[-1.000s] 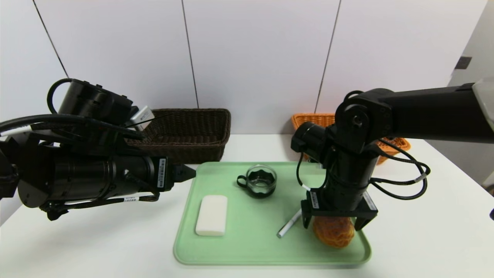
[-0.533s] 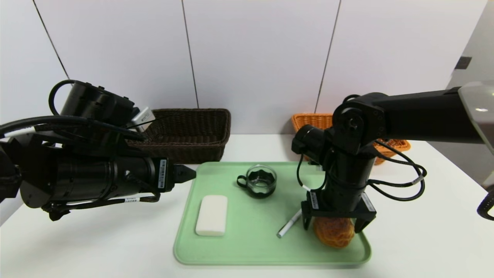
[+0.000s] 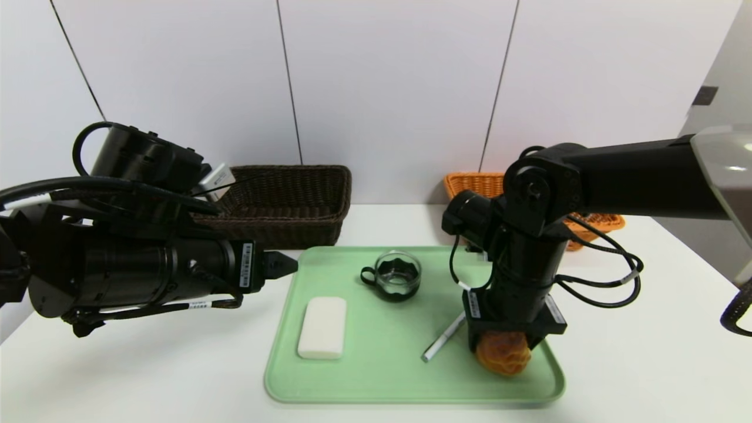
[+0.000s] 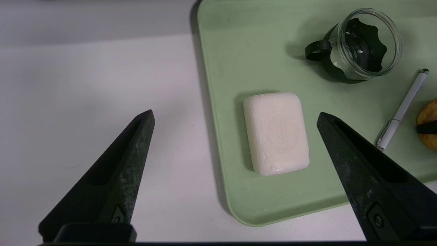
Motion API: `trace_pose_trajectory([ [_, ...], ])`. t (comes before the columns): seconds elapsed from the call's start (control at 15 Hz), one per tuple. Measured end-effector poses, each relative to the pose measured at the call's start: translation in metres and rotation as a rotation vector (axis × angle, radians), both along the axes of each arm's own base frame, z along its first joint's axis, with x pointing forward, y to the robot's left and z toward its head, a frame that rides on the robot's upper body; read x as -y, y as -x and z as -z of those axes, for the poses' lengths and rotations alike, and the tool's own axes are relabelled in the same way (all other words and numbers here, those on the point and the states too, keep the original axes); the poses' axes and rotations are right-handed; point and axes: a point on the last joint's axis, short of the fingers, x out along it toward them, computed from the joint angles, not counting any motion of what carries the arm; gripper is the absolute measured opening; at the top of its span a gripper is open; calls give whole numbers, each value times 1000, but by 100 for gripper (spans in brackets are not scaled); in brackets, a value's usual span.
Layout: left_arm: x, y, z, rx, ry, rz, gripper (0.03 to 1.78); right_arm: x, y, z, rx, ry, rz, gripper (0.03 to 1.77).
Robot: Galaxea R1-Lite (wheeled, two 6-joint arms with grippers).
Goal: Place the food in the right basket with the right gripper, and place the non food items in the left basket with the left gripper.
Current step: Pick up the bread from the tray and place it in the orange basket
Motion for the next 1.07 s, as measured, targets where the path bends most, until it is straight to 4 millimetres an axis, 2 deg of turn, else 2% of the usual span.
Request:
trace_pose_trajectory([
  [0.2, 0, 1, 1, -2, -1, -1, 169, 0, 0, -3, 9, -9, 0, 83],
  [0.47, -1, 2, 2, -3, 0, -1, 169, 0, 9, -25, 71, -45, -22, 82],
  [0.6, -3, 4, 3, -6, -3, 0, 169, 1, 19, -49, 141, -87, -40, 82],
  [0.8, -4, 7, 4, -7, -7, -1, 169, 5, 27, -96, 305, -190, -40, 82],
  [0.93, -5, 8, 3, -5, -6, 0, 169, 10, 23, -125, 468, -261, -8, 82],
  [1.07, -5, 9, 3, -2, -6, 1, 169, 16, 9, -142, 656, -293, 61, 82],
])
